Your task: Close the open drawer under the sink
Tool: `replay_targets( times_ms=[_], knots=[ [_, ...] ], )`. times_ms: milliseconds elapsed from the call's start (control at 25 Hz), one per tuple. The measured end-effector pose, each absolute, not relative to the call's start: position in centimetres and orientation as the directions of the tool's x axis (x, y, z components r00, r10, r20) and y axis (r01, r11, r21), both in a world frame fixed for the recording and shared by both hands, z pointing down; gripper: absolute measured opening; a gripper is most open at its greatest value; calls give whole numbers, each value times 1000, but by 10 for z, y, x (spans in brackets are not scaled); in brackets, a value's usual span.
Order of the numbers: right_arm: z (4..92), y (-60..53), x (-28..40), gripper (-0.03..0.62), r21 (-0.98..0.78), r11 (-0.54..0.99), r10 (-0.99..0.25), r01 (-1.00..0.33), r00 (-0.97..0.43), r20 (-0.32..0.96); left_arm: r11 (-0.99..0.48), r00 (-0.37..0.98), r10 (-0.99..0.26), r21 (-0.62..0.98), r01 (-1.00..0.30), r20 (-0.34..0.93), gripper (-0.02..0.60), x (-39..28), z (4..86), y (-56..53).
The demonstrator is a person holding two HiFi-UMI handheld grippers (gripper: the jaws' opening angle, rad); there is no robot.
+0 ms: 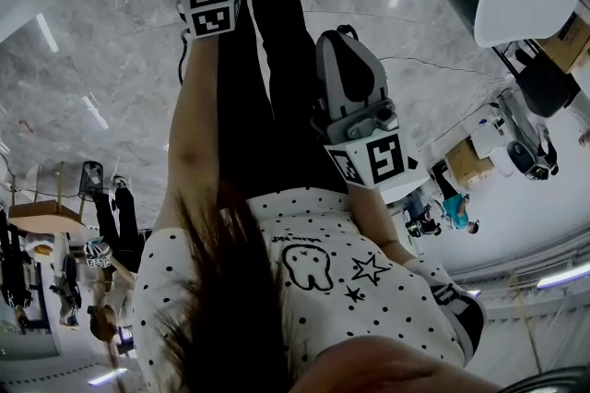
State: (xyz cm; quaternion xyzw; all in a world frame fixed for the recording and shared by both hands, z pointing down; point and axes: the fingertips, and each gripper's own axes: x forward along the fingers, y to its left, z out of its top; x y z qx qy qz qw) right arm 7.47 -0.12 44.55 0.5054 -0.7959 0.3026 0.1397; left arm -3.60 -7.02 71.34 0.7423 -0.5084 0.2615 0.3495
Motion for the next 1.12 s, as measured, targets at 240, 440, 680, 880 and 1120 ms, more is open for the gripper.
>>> replay_targets(
  times_ms=[240, 440, 680, 880, 1120],
  knots=[
    [446, -1, 75, 15, -338, 302, -720, -891, -446, 532, -227, 341, -578, 255, -940, 742, 138, -34, 713, -78],
    [447, -3, 77, 15, -336, 293, -724, -895, -438, 533, -229, 341, -577, 254, -940, 743, 138, -34, 713, -81],
    [450, -3, 77, 15, -337, 289, -725, -896, -435, 533, -224, 336, -575, 252, -941, 746, 138, -34, 715, -83],
    [451, -2, 78, 15, -339, 287, -724, -896, -434, 536, -225, 337, -576, 252, -941, 745, 138, -33, 715, -85],
    [452, -3, 79, 15, -339, 282, -723, -897, -431, 540, -222, 336, -581, 252, -942, 741, 138, -32, 715, -89]
  ],
)
